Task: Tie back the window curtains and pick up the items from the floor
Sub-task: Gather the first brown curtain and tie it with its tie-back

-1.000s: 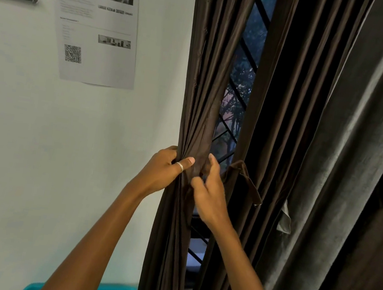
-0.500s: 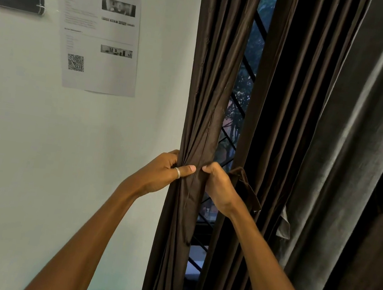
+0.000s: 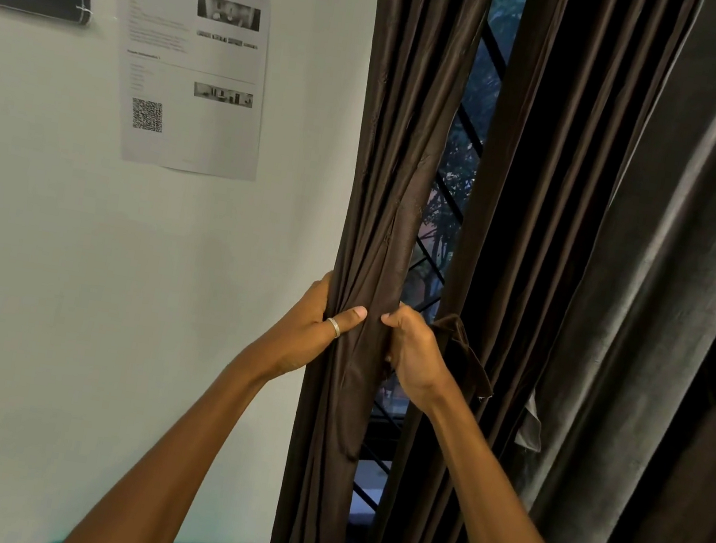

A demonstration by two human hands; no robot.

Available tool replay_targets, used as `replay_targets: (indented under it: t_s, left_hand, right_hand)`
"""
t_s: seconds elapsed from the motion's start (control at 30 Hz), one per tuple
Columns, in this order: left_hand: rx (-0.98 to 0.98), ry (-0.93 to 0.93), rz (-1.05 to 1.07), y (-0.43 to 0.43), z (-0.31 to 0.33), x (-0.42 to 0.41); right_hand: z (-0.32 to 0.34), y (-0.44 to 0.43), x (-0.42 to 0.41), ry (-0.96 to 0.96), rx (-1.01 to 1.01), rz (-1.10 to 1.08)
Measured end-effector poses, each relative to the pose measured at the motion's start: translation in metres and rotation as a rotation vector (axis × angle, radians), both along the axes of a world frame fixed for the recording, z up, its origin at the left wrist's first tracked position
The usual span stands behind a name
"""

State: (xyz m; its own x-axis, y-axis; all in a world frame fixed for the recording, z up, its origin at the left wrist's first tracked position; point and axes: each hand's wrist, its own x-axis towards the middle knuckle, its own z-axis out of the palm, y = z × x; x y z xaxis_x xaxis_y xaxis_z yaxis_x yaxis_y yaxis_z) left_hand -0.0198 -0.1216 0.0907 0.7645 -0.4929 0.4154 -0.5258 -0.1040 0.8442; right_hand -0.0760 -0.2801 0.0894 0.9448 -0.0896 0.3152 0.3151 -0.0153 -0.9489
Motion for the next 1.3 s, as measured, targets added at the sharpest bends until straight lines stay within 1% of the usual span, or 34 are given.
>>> replay_targets:
  t_s: [0.07, 0.2, 0.33, 0.4, 0.43, 0.5, 0.67, 0.73, 0.83, 0.93, 1.0, 1.1, 1.23, 1.3]
  left_hand:
    - [0.017, 0.021, -0.034, 0.0, 0.002, 0.002]
    - [0.107, -0.016, -0.014, 0.001, 0.006, 0.004]
    - [0.178, -0.177, 0.042, 0.002, 0.011, 0.009]
    - [0.215, -0.303, 0.129, 0.002, 0.011, 0.012]
    - [0.221, -0.365, 0.176, 0.002, 0.011, 0.014]
    - [0.197, -0.437, 0.244, 0.0, 0.006, 0.016]
    - [-0.004, -0.368, 0.359, -0.009, -0.011, 0.006]
    - [-0.043, -0.422, 0.427, -0.014, -0.016, 0.0]
    - [-0.005, -0.55, 0.504, -0.019, -0.016, -0.005]
    - [0.058, -0.66, 0.539, -0.021, -0.016, -0.005]
    - [0.098, -0.681, 0.561, -0.02, -0.017, -0.002]
    - [0.137, -0.674, 0.573, -0.019, -0.018, 0.002]
    - [0.159, -0.581, 0.52, -0.018, -0.016, 0.009]
    - [0.164, -0.532, 0.48, -0.016, -0.012, 0.012]
  right_hand:
    - [0.001, -0.001, -0.001, -0.014, -0.008, -0.007]
    - [0.001, -0.006, -0.001, -0.011, -0.016, -0.012]
    - [0.002, -0.01, -0.001, -0.002, -0.082, -0.028]
    - [0.005, -0.01, -0.001, 0.025, -0.114, -0.053]
    - [0.006, -0.01, -0.001, 0.033, -0.152, -0.081]
    - [0.006, -0.01, 0.001, 0.024, -0.291, -0.167]
    - [0.005, -0.006, 0.003, -0.093, -0.68, -0.4]
    - [0.005, -0.005, 0.005, -0.117, -0.808, -0.474]
    - [0.006, -0.003, 0.006, -0.105, -0.9, -0.54]
    - [0.005, -0.003, 0.008, -0.122, -0.967, -0.587]
    - [0.004, -0.005, 0.008, -0.121, -0.966, -0.611]
    - [0.011, -0.006, 0.004, -0.055, -0.859, -0.614]
    - [0.018, -0.001, 0.0, 0.024, -0.543, -0.569]
    - [0.019, 0.002, 0.002, 0.072, -0.289, -0.509]
